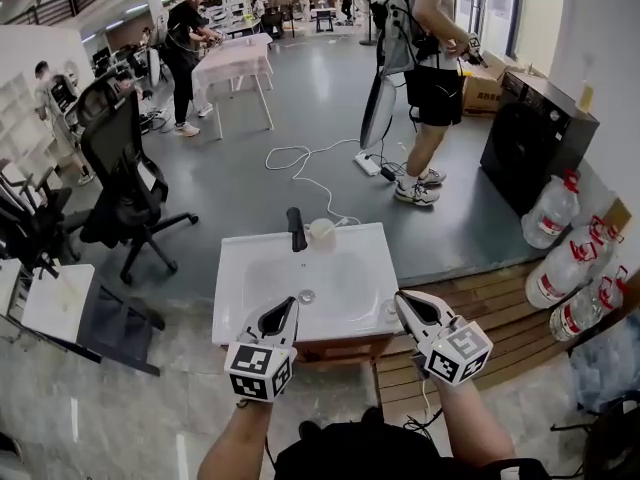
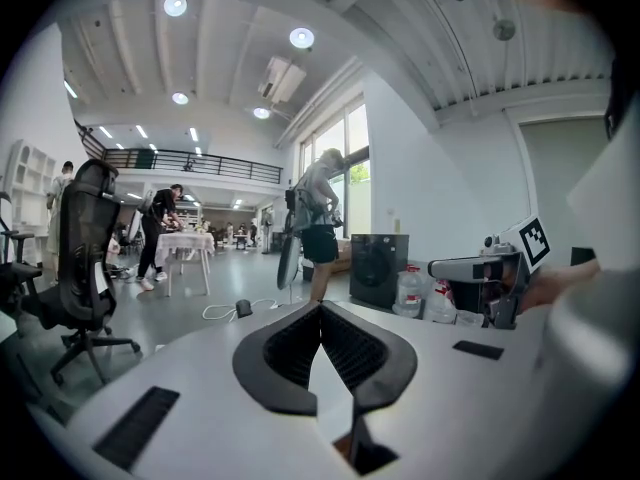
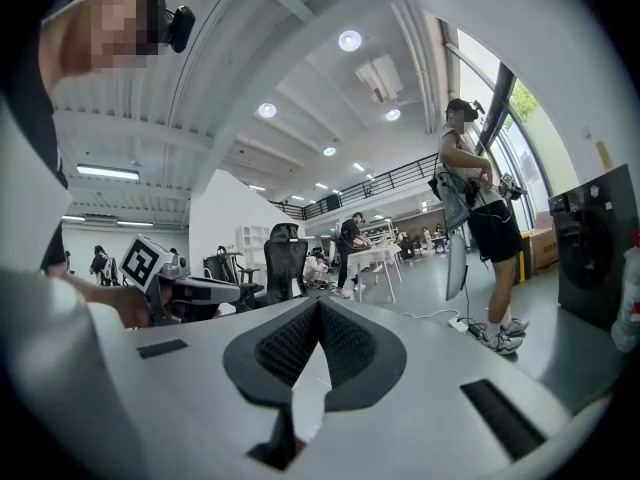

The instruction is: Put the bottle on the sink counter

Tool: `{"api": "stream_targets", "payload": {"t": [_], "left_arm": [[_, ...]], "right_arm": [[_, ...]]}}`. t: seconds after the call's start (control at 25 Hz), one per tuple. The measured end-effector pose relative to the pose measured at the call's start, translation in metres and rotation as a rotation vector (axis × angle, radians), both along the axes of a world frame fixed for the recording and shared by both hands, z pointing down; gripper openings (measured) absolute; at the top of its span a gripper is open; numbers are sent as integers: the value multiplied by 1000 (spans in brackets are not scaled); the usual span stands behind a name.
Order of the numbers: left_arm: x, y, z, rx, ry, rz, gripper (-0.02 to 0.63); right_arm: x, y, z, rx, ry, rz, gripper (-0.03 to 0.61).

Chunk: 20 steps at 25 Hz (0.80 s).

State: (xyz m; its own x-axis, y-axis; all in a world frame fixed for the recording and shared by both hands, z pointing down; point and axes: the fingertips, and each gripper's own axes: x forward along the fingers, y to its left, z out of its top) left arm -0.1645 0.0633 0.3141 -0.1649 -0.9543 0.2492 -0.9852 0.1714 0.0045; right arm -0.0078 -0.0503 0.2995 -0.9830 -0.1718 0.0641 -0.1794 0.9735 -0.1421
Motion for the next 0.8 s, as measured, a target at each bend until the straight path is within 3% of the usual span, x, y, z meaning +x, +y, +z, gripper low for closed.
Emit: {"api": "stream_targets", "payload": {"t": [0.44,0.8], "left_arm": [[-35,27,-6,32,-63,-25,9],[-37,30,-8,74,-84,-24,9]], "right_arm": [[-44,32,6,-1,18,-57,12],[-41,29,9,-1,43,-45,12]]}}
